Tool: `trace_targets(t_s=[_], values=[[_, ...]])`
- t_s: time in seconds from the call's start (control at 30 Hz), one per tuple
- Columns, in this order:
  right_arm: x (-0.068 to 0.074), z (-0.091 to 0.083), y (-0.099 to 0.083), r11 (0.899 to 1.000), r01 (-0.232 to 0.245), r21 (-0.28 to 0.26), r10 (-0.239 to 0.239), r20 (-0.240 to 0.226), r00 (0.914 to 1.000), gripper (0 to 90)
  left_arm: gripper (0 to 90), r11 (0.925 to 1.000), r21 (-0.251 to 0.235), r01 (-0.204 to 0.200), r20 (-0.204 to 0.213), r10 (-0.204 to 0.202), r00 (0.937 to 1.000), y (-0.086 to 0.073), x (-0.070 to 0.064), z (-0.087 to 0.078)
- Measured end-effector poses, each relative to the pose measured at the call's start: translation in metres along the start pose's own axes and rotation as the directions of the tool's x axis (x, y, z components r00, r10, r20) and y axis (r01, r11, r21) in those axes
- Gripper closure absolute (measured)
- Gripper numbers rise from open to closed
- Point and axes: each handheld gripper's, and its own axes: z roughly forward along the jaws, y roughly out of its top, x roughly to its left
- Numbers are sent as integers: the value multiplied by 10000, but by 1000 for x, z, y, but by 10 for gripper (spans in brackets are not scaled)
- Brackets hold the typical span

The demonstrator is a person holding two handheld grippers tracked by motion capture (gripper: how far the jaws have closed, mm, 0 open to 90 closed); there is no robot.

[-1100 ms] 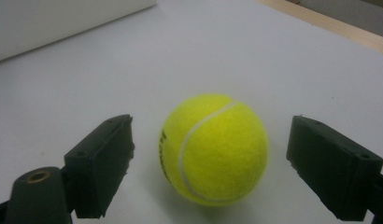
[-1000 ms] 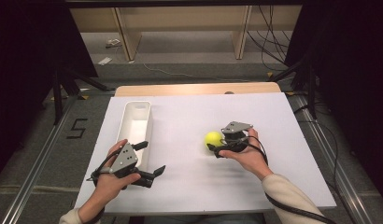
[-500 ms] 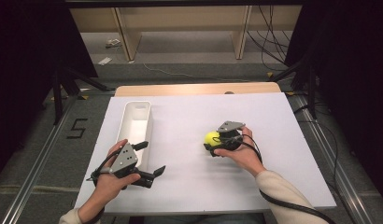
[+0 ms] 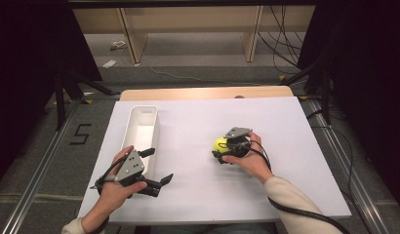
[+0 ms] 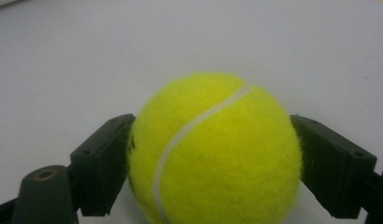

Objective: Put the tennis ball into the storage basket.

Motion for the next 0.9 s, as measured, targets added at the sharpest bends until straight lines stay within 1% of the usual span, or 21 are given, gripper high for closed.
trace_targets(t_s=[0.17, 0.27, 0.4, 0.63, 0.77, 0.9], values=[[1, 1, 1, 10000, 18, -16, -17, 81, 10000, 233, 0, 10000, 2, 10, 2, -10, 10000, 0, 0, 0], [2, 2, 1, 10000, 7, -13, -7, 69, 10000, 248, 0, 10000, 10, -12, 19, 12, 10000, 0, 0, 0], [3, 1, 2, 10000, 55, 1, -55, 103, 9999, 254, 0, 10000, -24, 50, 12, -50, 10000, 0, 0, 0], [3, 1, 2, 10000, 33, 47, -33, 134, 9999, 259, 0, 10000, -9, 10, 19, -10, 10000, 0, 0, 0], [4, 0, 3, 10000, -11, 28, 11, 35, 10000, 260, 0, 10000, -21, 18, 9, -18, 10000, 0, 0, -1], [6, -2, 5, 9998, 91, -159, -91, 16, 10000, 260, 0, 10000, -42, 26, 16, -26, 10000, 0, 0, -1]])
